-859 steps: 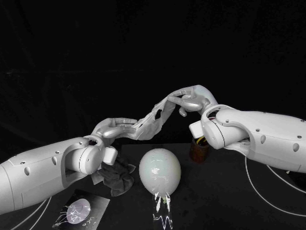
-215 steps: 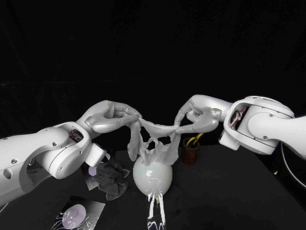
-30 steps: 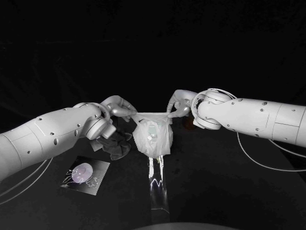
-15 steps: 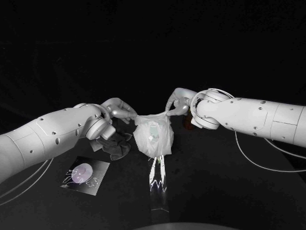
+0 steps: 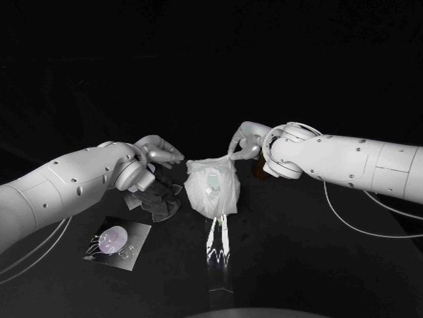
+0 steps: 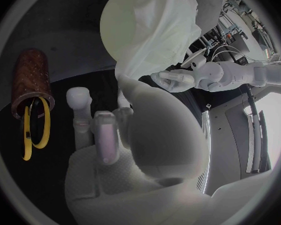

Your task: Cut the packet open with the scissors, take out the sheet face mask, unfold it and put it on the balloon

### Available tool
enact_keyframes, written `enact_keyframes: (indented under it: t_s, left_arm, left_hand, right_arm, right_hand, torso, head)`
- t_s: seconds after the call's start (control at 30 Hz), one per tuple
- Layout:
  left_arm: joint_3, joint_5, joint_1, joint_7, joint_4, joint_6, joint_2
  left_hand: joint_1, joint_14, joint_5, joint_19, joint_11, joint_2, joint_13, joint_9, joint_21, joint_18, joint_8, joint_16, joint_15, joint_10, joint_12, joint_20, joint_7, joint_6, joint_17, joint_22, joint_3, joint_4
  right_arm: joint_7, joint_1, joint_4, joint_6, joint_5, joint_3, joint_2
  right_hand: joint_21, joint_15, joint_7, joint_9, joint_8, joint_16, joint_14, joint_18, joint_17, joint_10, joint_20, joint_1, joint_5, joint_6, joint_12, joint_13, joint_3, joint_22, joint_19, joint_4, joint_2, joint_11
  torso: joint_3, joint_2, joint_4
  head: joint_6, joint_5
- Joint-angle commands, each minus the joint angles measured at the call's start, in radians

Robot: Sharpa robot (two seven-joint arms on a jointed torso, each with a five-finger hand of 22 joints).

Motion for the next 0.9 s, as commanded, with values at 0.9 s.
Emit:
enact_keyframes:
  t_s: [0.9]
  left_arm:
    - [0.013,-0.011,-0.001,0.244,-0.074,0.171,0.093]
  left_hand:
    - [-0.016,0.069,-0.002,-0.023,0.027,-0.059,-0.036,-0.054,-0.184,-0.012,-0.021,-0.174,0.024,0.027,-0.061,0.001,-0.054,0.056,-0.171,-0.136,-0.233,0.095]
  right_arm:
    - [-0.011,0.002,0.034,-0.072,-0.009,0.005,-0.015]
  right_hand:
    - [0.01,0.002,0.006,0.003,0.007,0.006,0.093,0.001,0.229,0.068,-0.002,0.007,0.003,0.004,0.008,0.163,0.009,0.006,0.016,-0.002,-0.001,0.006]
  torso:
    - [0.0011,0.001,-0.0007]
  head:
    - [0.0,0.0]
